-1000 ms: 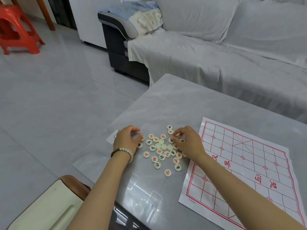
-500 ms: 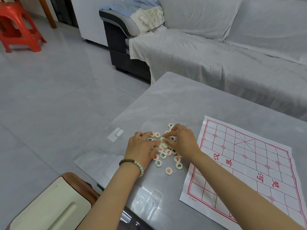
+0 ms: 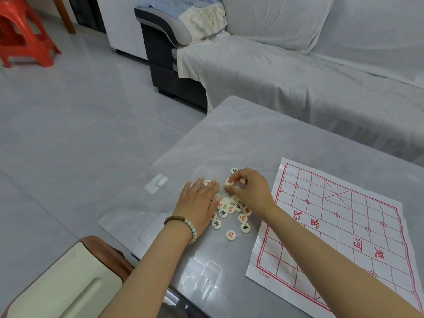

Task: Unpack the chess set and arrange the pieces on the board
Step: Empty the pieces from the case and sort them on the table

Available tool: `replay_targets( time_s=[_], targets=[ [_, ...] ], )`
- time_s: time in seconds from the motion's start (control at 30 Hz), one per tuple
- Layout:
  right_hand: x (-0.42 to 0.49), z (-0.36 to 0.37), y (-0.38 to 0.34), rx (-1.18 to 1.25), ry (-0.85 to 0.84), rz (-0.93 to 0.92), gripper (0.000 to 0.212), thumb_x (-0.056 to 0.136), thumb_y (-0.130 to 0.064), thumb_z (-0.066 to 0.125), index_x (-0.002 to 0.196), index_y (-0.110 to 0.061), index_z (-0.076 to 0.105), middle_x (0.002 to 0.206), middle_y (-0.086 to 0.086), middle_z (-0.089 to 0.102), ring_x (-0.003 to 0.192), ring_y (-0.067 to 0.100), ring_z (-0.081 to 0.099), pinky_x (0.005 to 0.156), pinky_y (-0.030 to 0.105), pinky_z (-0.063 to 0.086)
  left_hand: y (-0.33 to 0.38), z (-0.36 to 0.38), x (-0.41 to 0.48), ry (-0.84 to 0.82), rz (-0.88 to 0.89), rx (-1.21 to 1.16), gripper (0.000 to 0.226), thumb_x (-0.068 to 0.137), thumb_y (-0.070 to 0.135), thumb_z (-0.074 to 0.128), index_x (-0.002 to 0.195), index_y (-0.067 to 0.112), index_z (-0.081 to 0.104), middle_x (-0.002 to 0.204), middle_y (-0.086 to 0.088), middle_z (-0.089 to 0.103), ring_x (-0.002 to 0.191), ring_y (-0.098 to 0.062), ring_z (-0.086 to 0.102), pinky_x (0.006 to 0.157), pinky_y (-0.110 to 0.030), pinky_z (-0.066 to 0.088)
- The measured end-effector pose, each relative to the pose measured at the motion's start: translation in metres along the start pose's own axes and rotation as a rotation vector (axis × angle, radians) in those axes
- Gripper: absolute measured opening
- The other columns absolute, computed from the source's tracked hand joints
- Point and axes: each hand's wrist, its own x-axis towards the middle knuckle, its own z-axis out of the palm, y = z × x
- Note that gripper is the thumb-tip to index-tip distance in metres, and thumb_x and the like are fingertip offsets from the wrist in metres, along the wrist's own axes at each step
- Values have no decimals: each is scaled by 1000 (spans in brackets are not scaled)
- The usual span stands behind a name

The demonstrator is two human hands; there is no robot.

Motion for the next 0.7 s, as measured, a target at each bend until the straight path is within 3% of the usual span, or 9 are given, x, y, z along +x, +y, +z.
replay_targets(
  time_s=[0.17, 0.3, 0.47, 0.7],
  targets=[
    [-12, -5, 9, -191, -94, -131, 16, 82, -40, 68, 93, -30, 74, 98, -9, 60, 93, 9, 49, 87, 29, 33, -3, 4, 2, -64, -4, 75, 49, 101, 33, 10, 149, 25, 5, 156, 12, 4, 143, -13, -8, 115, -36, -8],
    [-20, -14, 13, -307, -112, -238, 22, 88, -42, 60, 102, -31, 72, 108, -6, 57, 98, 12, 45, 86, 25, 23, -4, 7, 4, -55, -7, 66, 49, 101, 33, 11, 149, 26, 6, 156, 12, 6, 143, -12, -9, 114, -36, -9],
    [-14, -15, 8, -177, 61, -125, 20, 85, -37, 64, 99, -26, 74, 103, -3, 61, 99, 15, 50, 85, 26, 27, -2, 0, 0, -2, -10, 16, 47, 101, 33, 13, 148, 26, 13, 155, 12, 13, 143, -11, -6, 115, -34, -7],
    [-19, -7, 12, -238, -40, -131, 22, 86, -39, 63, 102, -29, 73, 109, -4, 59, 104, 18, 50, 88, 28, 29, 3, 4, -9, -57, 61, 41, 48, 101, 34, 10, 147, 25, 20, 155, 13, 15, 143, -8, -7, 114, -32, -9]
  ],
)
